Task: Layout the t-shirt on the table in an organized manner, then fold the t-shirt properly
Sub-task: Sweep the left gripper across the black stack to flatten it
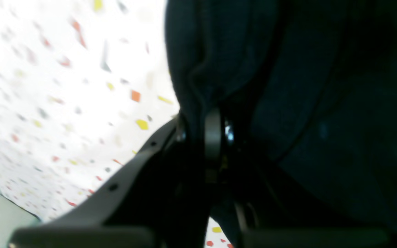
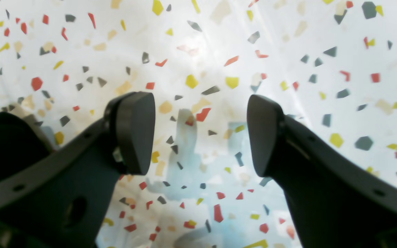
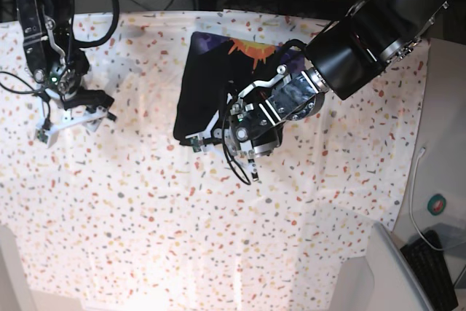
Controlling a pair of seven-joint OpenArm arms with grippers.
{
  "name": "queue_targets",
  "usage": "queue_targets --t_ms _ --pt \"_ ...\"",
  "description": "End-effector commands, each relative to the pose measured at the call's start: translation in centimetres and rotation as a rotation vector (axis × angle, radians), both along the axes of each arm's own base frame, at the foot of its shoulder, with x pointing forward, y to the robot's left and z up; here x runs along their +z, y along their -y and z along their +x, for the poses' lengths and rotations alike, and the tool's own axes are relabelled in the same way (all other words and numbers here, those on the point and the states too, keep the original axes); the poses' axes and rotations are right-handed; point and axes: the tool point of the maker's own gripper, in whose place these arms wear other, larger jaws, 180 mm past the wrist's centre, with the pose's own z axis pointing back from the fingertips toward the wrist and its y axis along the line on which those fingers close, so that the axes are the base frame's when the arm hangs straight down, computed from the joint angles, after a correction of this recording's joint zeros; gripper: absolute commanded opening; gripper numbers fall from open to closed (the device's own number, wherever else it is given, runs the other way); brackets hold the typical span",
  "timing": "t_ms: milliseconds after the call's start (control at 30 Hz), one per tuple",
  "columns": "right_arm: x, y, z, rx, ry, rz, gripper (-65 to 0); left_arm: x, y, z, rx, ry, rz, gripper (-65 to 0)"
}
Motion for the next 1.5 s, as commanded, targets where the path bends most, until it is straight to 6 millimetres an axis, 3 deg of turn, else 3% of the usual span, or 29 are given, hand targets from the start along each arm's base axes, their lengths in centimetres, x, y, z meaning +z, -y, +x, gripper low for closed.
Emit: queue_targets --t_ms 0,100,400,867,1200,1467 --pt "1.2 0.8 1.1 -0.002 0.049 -0.027 -25.7 0.9 1.0 1.3 0.004 0.021 -0.013 -65.0" --pt "1.3 1.0 1.1 -0.003 0.050 -0.032 -25.7 -0.4 1.0 1.0 0.038 -0.019 -0.002 -65.0" --pt "1.2 0.9 1.1 0.000 0.049 -0.032 -25.5 1.2 1.7 4.0 0.171 -0.021 -0.077 -65.0" --pt "1.2 0.7 1.1 0.006 0.049 -0.029 -25.5 1.8 3.0 4.4 0.159 -0.011 -0.097 -65.0" --pt "1.2 0.6 1.1 0.006 0.049 -0.027 -25.5 0.8 6.1 4.0 0.162 -0.074 -0.106 -65.0" --pt "1.3 0.7 1.1 0.006 0.050 -0.029 -25.5 1.3 6.1 4.7 0.161 -0.061 -0.110 -65.0"
